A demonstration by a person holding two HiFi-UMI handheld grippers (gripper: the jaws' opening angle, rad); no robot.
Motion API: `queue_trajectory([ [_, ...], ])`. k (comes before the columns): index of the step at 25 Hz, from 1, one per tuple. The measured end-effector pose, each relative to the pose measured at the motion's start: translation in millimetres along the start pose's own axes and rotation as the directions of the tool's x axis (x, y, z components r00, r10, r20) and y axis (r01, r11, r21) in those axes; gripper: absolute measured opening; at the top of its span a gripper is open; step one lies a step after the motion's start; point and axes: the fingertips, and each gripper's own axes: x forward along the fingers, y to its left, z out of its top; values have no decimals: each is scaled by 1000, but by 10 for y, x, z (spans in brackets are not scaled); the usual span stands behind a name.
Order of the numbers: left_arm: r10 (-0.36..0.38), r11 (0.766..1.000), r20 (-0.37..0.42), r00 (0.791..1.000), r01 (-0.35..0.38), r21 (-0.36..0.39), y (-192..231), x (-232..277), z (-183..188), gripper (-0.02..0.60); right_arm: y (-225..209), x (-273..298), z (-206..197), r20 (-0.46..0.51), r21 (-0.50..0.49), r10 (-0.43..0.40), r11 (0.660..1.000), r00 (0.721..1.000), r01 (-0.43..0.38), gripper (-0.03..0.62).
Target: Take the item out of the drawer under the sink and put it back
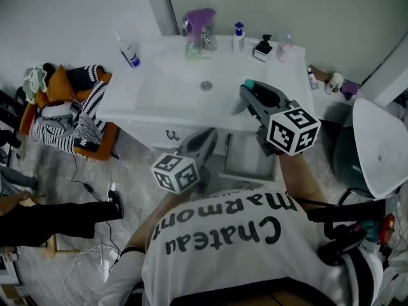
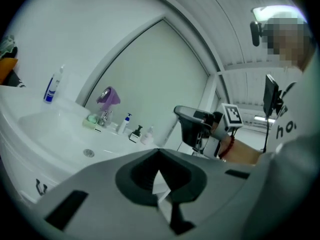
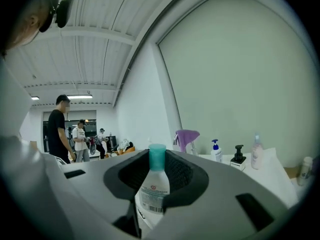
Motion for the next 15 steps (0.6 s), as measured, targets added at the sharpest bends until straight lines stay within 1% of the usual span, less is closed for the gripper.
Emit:
queue_trajectory([
  [6,-53,998,-16,998,53,13,426,-297,258,9,268,401,-11,16,9,-74,997,997,74,101],
  [10,-91,995,-46,995,93,35,614,-453,327,9,454,608,-8,23,-12,-110,994,994,111,101],
  [12,-112,992,-62,992,115,57,679,-488,340,9,519,689,-23,24,-18,-122,992,992,122,101],
  [15,-125,989,-63,990,130,69,772,-513,390,9,606,803,-11,26,-22,-124,992,992,125,101],
])
